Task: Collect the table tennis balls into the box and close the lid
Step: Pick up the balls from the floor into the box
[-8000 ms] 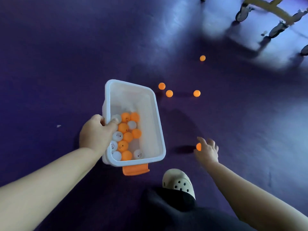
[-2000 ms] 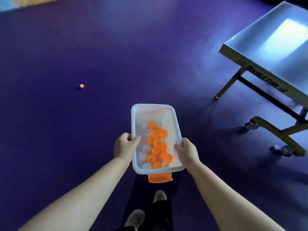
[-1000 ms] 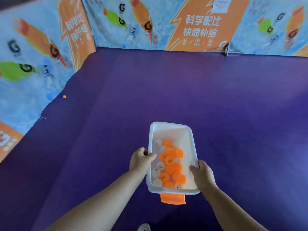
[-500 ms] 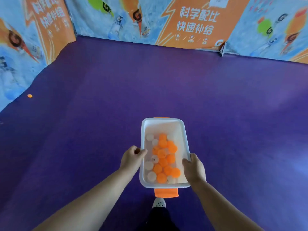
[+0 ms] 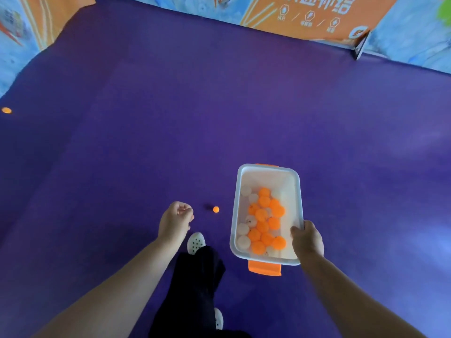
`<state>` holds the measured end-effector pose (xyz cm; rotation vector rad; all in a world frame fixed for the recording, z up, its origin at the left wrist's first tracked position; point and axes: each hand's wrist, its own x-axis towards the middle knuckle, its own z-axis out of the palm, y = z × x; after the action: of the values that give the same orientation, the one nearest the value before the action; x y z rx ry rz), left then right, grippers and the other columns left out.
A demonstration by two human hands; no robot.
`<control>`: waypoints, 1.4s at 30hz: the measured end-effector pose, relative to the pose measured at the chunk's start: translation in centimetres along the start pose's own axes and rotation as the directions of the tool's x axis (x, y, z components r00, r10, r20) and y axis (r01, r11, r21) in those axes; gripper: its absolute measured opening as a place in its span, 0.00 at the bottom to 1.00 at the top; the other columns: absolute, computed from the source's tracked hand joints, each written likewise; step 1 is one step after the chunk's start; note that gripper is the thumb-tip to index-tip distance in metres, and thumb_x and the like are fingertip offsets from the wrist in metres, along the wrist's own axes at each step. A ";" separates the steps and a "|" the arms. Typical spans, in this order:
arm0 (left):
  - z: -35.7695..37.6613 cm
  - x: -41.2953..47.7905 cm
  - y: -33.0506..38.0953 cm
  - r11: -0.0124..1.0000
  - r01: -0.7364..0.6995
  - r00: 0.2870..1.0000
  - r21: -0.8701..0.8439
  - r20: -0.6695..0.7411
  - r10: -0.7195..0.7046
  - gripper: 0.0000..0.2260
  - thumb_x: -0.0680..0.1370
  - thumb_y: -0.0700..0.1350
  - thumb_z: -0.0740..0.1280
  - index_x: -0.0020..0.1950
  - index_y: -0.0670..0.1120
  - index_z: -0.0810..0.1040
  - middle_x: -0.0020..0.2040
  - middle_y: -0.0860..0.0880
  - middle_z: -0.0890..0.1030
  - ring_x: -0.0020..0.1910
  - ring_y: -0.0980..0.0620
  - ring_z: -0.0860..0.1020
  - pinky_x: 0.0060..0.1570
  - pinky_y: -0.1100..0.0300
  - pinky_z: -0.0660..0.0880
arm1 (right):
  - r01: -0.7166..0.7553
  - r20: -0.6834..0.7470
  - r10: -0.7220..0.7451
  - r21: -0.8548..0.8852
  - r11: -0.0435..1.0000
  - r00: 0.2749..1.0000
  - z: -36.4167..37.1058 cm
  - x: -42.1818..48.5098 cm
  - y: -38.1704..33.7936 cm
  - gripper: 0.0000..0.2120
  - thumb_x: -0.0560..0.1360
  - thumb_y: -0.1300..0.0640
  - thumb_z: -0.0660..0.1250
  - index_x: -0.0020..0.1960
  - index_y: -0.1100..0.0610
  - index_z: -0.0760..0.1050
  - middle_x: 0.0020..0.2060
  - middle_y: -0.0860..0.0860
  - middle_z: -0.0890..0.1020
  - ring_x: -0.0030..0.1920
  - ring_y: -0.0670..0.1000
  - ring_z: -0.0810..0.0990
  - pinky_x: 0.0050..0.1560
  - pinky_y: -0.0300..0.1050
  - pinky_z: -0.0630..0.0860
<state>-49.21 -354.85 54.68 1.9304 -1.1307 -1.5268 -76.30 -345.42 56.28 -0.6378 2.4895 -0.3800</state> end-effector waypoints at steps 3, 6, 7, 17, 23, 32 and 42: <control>2.1 7.3 1.5 0.994 0.026 0.999 0.104 0.028 -0.029 0.04 0.75 0.42 0.62 0.47 0.46 0.75 0.42 0.49 0.81 0.46 0.44 0.81 0.50 0.43 0.78 | -0.062 0.010 0.062 0.024 0.998 0.998 2.2 5.9 -2.5 0.11 0.77 0.59 0.60 0.57 0.62 0.72 0.41 0.54 0.76 0.41 0.57 0.73 0.40 0.45 0.66; 4.9 14.1 1.8 0.973 0.039 0.998 0.226 0.046 -0.051 0.05 0.75 0.44 0.62 0.50 0.47 0.75 0.46 0.49 0.81 0.43 0.46 0.80 0.47 0.48 0.78 | -0.121 0.041 0.119 0.051 0.991 0.992 5.0 11.8 -4.7 0.06 0.76 0.60 0.61 0.52 0.60 0.72 0.37 0.51 0.75 0.40 0.57 0.74 0.40 0.47 0.68; 6.0 16.1 1.7 0.963 0.040 0.997 0.266 0.054 -0.056 0.05 0.76 0.45 0.63 0.50 0.47 0.75 0.47 0.49 0.80 0.42 0.46 0.80 0.44 0.51 0.76 | -0.140 0.055 0.137 0.055 0.989 0.989 6.0 13.6 -5.2 0.04 0.76 0.60 0.61 0.50 0.58 0.71 0.36 0.51 0.74 0.41 0.57 0.74 0.41 0.47 0.70; 18.5 33.8 -9.7 0.855 0.169 0.967 0.490 0.085 -0.240 0.12 0.76 0.44 0.62 0.60 0.49 0.74 0.55 0.51 0.77 0.49 0.50 0.77 0.48 0.56 0.72 | -0.232 0.092 0.226 0.066 0.970 0.970 19.9 33.1 -4.4 0.03 0.75 0.63 0.62 0.48 0.57 0.71 0.34 0.47 0.73 0.33 0.49 0.70 0.30 0.41 0.64; 27.2 43.4 -21.2 0.821 0.258 0.946 0.510 0.037 -0.321 0.12 0.77 0.42 0.62 0.60 0.48 0.75 0.57 0.48 0.78 0.47 0.49 0.77 0.47 0.55 0.73 | -0.209 0.135 0.202 0.042 0.977 0.970 30.3 42.8 -0.1 0.02 0.75 0.63 0.63 0.47 0.58 0.72 0.34 0.48 0.74 0.33 0.47 0.71 0.30 0.40 0.64; 36.1 52.4 -33.9 0.768 0.335 0.925 0.545 -0.036 -0.378 0.19 0.74 0.45 0.69 0.65 0.50 0.73 0.59 0.44 0.73 0.50 0.43 0.78 0.43 0.51 0.75 | -0.133 0.166 0.130 0.010 0.991 0.977 40.6 51.3 5.2 0.05 0.74 0.62 0.64 0.49 0.54 0.73 0.37 0.46 0.77 0.36 0.46 0.74 0.31 0.39 0.67; 34.3 50.3 -26.7 0.939 0.241 0.963 0.246 -0.178 -0.201 0.09 0.75 0.51 0.65 0.50 0.47 0.72 0.48 0.49 0.76 0.44 0.48 0.76 0.39 0.55 0.70 | -0.084 0.201 0.084 -0.010 0.996 0.976 39.4 50.1 1.1 0.05 0.74 0.62 0.65 0.48 0.54 0.72 0.37 0.49 0.77 0.37 0.50 0.74 0.39 0.45 0.69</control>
<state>-69.61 -374.74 -5.40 2.3817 -1.1306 -1.3641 -91.84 -375.38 2.16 -0.5414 2.3148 -0.2676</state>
